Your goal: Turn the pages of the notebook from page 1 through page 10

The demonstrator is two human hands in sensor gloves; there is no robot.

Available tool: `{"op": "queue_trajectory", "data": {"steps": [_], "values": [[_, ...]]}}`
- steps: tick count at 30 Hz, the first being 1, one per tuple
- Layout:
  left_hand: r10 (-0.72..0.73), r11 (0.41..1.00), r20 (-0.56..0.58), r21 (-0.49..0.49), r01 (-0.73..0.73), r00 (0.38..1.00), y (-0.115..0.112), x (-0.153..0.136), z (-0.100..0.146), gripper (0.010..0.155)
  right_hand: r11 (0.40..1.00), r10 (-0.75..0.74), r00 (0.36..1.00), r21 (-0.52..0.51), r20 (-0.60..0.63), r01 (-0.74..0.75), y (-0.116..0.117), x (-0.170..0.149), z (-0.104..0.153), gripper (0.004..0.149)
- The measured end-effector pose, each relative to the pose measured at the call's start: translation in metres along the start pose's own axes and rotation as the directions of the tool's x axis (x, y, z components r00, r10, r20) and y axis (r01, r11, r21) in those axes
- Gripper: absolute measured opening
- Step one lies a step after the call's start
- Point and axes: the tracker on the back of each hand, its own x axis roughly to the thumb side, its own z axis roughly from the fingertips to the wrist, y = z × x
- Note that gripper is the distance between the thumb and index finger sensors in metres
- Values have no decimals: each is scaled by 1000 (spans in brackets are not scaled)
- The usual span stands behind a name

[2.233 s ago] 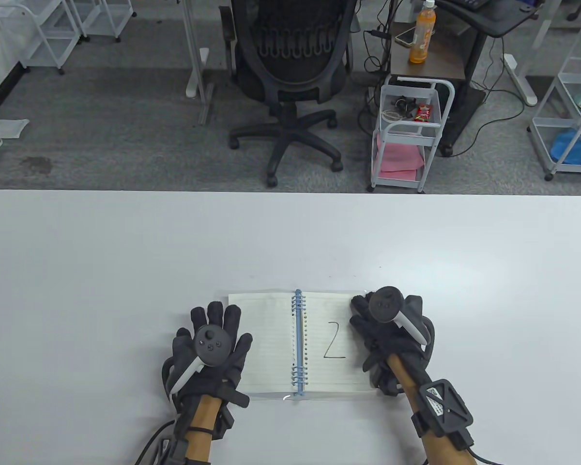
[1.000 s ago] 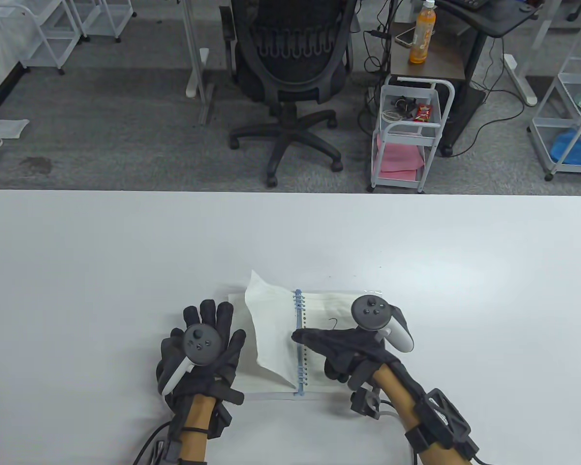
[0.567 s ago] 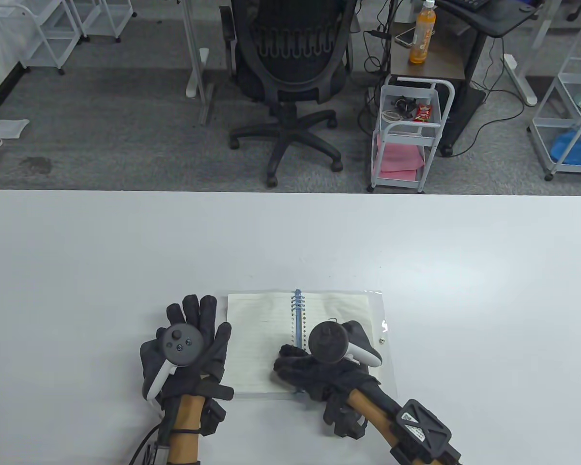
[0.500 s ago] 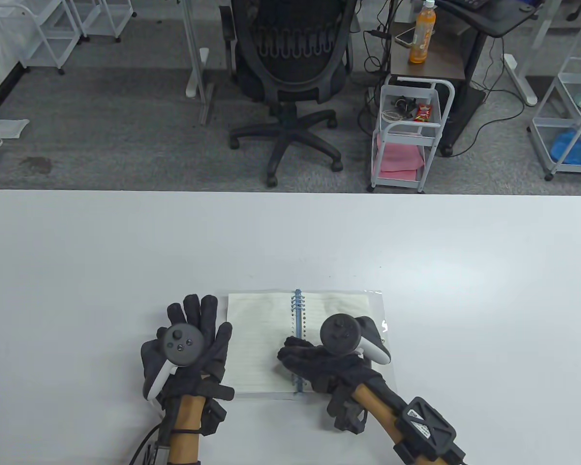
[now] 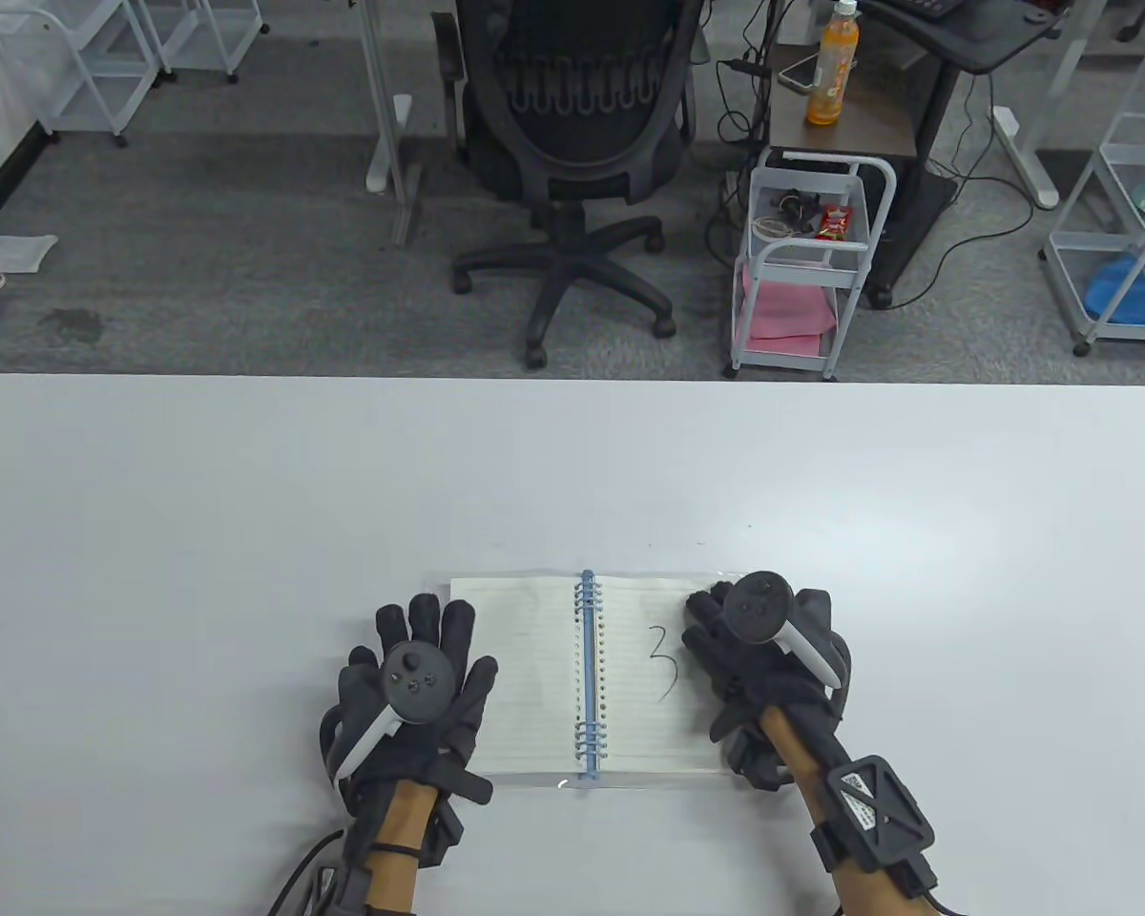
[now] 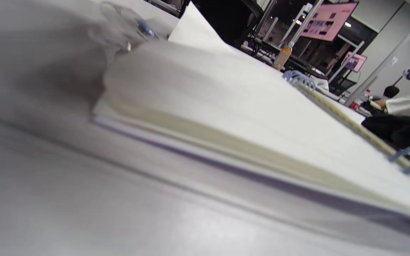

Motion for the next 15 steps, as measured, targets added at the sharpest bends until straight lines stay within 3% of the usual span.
{"op": "queue_trajectory", "data": {"steps": [6, 11, 15], "values": [[-32, 999, 11, -12, 32, 999, -3, 5, -3, 70, 1000, -4, 998, 18, -64, 5, -1, -5, -6, 68], [-26, 999, 13, -19, 26, 1000, -4, 4, -3, 70, 1000, 11, 999, -1, -52, -11, -1, -3, -5, 60], [-17, 1000, 12, -14, 17, 1000, -3, 3, -2, 70, 995, -96, 995, -31, 6, 96, -9, -4, 0, 55]]}}
